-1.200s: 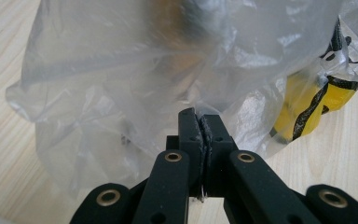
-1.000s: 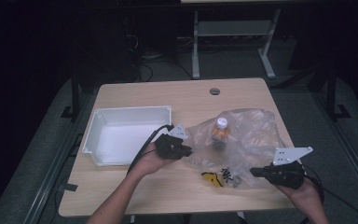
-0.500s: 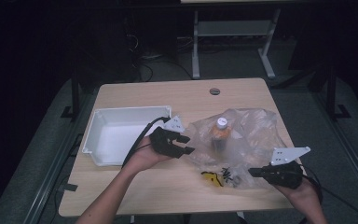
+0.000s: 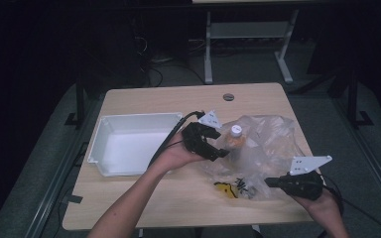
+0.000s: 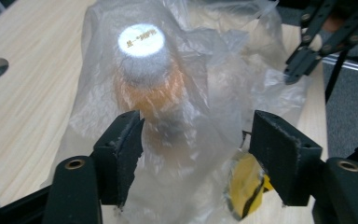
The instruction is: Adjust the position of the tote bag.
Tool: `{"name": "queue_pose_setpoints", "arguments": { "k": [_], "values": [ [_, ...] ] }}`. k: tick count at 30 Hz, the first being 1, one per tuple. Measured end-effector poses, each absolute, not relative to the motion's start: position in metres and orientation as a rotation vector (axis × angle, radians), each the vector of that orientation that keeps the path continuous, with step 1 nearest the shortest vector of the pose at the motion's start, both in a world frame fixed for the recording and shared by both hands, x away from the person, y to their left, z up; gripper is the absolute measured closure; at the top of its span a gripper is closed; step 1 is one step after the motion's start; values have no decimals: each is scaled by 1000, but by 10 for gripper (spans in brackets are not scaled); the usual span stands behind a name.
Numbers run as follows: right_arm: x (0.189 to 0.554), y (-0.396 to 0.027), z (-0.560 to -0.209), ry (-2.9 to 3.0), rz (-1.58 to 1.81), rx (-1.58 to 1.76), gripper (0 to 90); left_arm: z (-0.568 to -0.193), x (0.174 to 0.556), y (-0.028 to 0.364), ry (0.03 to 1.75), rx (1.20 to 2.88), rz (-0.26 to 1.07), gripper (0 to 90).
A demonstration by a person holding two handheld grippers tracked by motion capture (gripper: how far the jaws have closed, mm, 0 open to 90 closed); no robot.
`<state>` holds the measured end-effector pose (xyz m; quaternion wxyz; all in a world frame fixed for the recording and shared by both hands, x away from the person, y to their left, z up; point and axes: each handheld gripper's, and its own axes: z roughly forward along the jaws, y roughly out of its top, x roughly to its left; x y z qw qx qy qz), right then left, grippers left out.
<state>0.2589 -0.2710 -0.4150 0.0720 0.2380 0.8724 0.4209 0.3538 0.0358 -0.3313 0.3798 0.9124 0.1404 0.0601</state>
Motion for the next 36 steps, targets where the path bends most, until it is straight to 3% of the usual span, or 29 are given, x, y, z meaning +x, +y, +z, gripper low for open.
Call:
{"name": "queue_pose_setpoints", "arguments": {
  "k": [3,5,11,14,36],
  "values": [
    [259,-272,-414,2614,1270,711,897,-338,359,30,366,2363,158,352],
    [258,-273,-414,2610,1281,715,897,-342,362,26,362,2385,173,416],
    [258,-276,-413,2596,1290,712,897,-346,365,25,366,2394,230,781],
    [257,-277,-411,2584,1301,703,897,-348,369,30,383,2381,239,870],
    [257,-273,-414,2596,1284,699,897,-391,369,60,543,2381,205,895]
  ]
}}
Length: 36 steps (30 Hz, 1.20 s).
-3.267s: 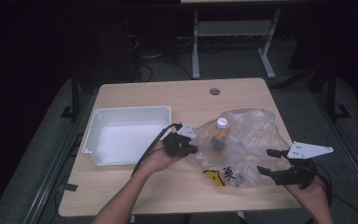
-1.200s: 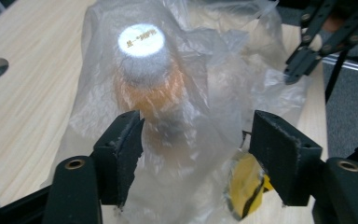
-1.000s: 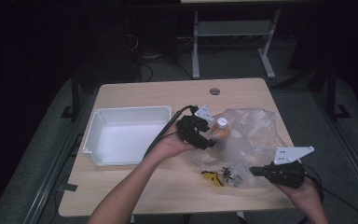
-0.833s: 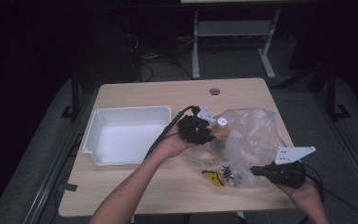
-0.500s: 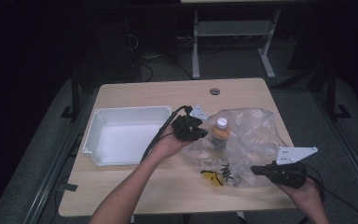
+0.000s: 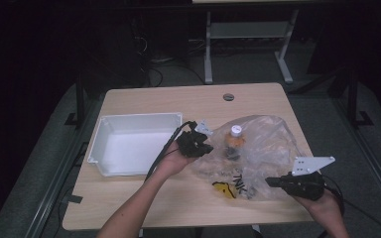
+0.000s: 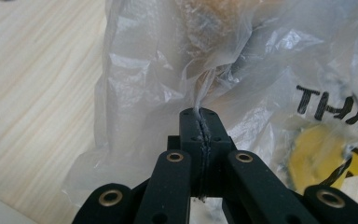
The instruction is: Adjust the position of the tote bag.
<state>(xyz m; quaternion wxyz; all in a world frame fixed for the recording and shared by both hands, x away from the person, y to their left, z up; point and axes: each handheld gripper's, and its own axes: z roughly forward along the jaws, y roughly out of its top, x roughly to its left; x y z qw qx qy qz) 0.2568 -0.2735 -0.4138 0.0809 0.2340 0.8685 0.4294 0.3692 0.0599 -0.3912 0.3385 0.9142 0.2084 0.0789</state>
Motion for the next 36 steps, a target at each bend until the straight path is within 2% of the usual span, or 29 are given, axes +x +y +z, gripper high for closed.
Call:
{"name": "queue_pose_setpoints", "arguments": {
  "k": [10,15,22,26,28,36],
  "values": [
    [256,-274,-417,2615,1275,707,889,-408,364,64,570,2402,184,894],
    [253,-277,-414,2588,1296,718,744,-407,363,66,577,2397,194,894],
    [245,-299,-401,2499,1335,781,640,-406,364,68,576,2402,201,894],
    [243,-315,-394,2401,1325,857,552,-406,364,68,573,2407,200,894],
    [245,-318,-391,2363,1303,901,481,-405,364,68,578,2404,195,894],
    [270,-315,-401,2409,1267,982,398,-403,365,67,567,2409,200,894]
  ]
}}
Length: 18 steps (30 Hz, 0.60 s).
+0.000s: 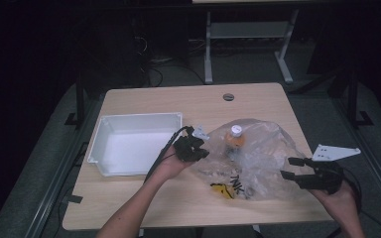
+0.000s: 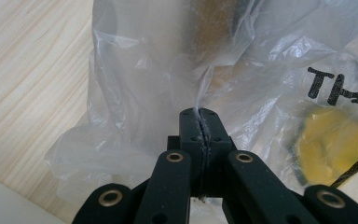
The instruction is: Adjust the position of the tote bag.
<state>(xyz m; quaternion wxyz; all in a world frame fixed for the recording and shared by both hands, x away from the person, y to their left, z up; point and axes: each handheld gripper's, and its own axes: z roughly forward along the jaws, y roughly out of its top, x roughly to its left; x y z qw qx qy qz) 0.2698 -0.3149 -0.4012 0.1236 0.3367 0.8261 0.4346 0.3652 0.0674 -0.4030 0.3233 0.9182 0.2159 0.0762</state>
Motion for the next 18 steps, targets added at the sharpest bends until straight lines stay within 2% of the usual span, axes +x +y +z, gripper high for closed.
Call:
{"name": "queue_pose_setpoints", "arguments": {
  "k": [3,5,8,10,12,18],
  "values": [
    [277,-311,-405,2434,1272,987,423,-403,365,67,566,2410,195,893],
    [282,-306,-405,2453,1265,956,530,-403,366,68,562,2411,196,893],
    [284,-298,-401,2468,1272,891,757,-402,365,68,568,2399,188,883],
    [283,-292,-397,2480,1275,838,846,-400,364,69,566,2396,186,849],
    [282,-285,-394,2493,1280,798,887,-397,362,71,556,2387,190,820],
    [278,-263,-383,2543,1269,683,894,-383,354,80,540,2341,189,679]
  ]
}}
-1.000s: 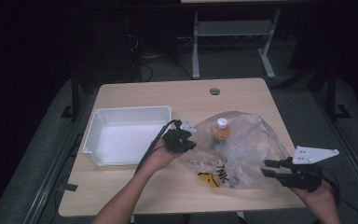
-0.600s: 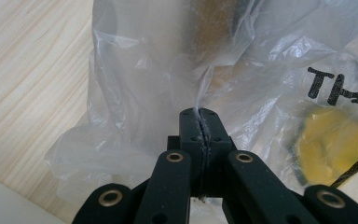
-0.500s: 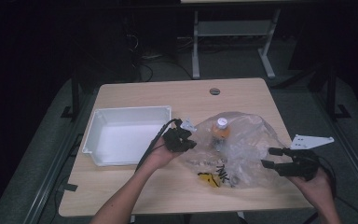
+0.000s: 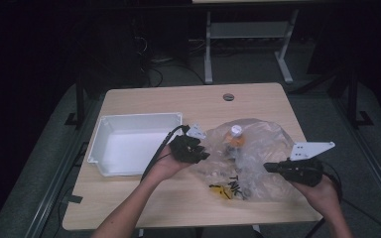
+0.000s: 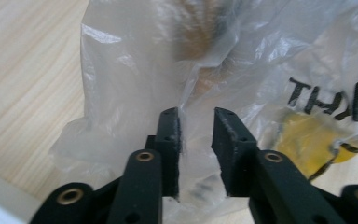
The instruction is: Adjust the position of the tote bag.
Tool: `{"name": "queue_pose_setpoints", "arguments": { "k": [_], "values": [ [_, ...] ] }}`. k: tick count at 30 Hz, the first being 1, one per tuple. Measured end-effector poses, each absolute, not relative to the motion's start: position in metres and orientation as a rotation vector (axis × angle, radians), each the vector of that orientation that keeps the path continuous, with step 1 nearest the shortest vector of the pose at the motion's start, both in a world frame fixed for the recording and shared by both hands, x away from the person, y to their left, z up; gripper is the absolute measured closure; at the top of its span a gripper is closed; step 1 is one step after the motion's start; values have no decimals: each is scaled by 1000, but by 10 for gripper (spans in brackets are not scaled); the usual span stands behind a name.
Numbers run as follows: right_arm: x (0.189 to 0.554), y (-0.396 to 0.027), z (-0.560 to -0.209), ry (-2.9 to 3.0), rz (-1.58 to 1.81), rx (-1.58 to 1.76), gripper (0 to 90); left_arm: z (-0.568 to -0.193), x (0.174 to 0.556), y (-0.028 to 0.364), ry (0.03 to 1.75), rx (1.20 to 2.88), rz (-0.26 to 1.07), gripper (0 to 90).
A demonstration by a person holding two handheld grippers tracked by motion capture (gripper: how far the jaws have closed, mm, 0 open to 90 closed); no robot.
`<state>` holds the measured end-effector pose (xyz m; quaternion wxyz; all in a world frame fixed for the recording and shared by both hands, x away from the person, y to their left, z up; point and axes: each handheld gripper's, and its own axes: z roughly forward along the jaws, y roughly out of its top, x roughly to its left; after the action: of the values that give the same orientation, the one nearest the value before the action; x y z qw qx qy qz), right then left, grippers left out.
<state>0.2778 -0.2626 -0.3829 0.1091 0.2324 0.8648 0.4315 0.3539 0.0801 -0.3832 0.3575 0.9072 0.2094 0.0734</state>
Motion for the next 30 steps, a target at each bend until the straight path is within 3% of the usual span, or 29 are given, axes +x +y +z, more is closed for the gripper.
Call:
{"name": "queue_pose_setpoints", "arguments": {
  "k": [8,30],
  "values": [
    [275,-240,-372,2568,1293,592,895,-365,341,92,503,2290,199,555],
    [290,-190,-348,2599,1322,434,895,-371,309,57,315,2205,92,445]
  ]
}}
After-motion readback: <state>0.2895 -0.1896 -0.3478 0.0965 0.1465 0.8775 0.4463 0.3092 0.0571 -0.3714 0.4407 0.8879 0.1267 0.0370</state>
